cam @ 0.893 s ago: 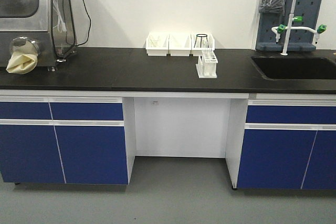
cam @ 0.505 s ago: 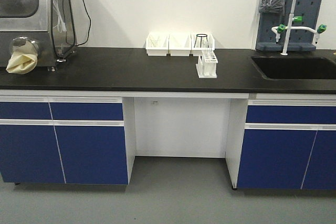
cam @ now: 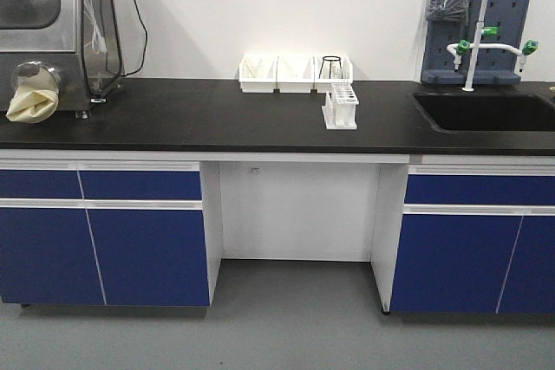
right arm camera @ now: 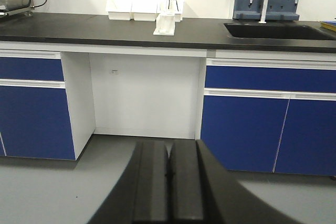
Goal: Flip and reinsert test tube from rack
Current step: 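Drive the base toward the white test-tube rack on the bench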
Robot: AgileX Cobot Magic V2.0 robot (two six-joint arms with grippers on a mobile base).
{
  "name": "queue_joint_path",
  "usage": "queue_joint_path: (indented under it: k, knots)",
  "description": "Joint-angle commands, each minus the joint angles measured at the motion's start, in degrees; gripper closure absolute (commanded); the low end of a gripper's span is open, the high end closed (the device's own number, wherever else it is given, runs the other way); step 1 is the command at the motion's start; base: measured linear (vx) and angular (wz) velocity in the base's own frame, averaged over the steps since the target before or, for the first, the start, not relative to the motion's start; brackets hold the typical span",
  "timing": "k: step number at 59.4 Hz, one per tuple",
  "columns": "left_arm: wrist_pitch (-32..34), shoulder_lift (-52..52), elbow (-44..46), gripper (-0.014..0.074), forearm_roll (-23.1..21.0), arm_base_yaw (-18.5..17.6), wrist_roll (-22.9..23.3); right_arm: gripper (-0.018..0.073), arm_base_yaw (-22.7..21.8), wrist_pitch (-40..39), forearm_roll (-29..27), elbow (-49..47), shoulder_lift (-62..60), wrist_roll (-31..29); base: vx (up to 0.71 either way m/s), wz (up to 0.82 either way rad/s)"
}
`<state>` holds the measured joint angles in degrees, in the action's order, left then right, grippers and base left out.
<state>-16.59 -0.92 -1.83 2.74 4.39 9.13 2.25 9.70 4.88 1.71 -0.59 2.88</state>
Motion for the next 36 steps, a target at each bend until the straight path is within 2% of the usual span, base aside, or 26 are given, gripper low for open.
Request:
queue_joint_path:
  k: [1, 36]
  knots:
    - [4.97, -0.64, 0.01, 0.0603, -0.25, -0.41, -0.01, 0.0572, -0.38, -4.49, 0.35, 0.06, -0.59, -0.11, 0.04, -0.01]
    - [4.97, -0.64, 0.01, 0.0603, -0.25, -0.41, -0.01, 0.0572, -0.38, -4.43, 0.35, 0.06, -0.59, -0.11, 0.08, 0.02]
